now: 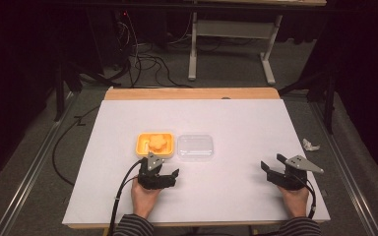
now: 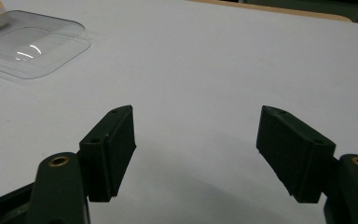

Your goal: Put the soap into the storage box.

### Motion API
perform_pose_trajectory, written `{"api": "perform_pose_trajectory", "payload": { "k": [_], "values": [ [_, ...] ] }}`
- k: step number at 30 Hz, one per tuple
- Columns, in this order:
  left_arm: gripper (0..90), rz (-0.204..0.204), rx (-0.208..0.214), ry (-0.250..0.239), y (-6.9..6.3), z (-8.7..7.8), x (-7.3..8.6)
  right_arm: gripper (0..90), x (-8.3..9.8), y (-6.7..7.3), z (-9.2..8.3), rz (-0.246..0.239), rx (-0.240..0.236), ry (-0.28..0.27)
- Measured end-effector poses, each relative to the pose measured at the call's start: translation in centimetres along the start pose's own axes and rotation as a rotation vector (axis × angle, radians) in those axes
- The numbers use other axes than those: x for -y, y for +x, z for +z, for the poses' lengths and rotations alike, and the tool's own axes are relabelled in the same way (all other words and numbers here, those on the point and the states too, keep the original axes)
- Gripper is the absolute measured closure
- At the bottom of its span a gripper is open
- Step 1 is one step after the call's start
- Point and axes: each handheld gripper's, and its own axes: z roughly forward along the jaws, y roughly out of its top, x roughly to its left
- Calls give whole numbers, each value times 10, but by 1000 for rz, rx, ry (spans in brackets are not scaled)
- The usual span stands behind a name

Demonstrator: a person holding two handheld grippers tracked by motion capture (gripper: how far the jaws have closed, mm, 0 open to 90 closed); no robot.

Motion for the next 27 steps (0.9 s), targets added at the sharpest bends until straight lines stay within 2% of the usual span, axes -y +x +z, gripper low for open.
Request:
{"api": "perform_pose_trajectory", "payload": {
  "k": [9, 17, 27],
  "values": [
    [182, 4, -12, 6, -1, 1, 0, 282, 0, 0, 0, 0, 3, -2],
    [180, 39, -31, 3, -5, 1, 1, 282, 0, 0, 0, 0, 2, -1],
    [187, 45, -24, 5, -5, 1, 1, 281, 0, 0, 0, 1, 2, 0]
  ]
}}
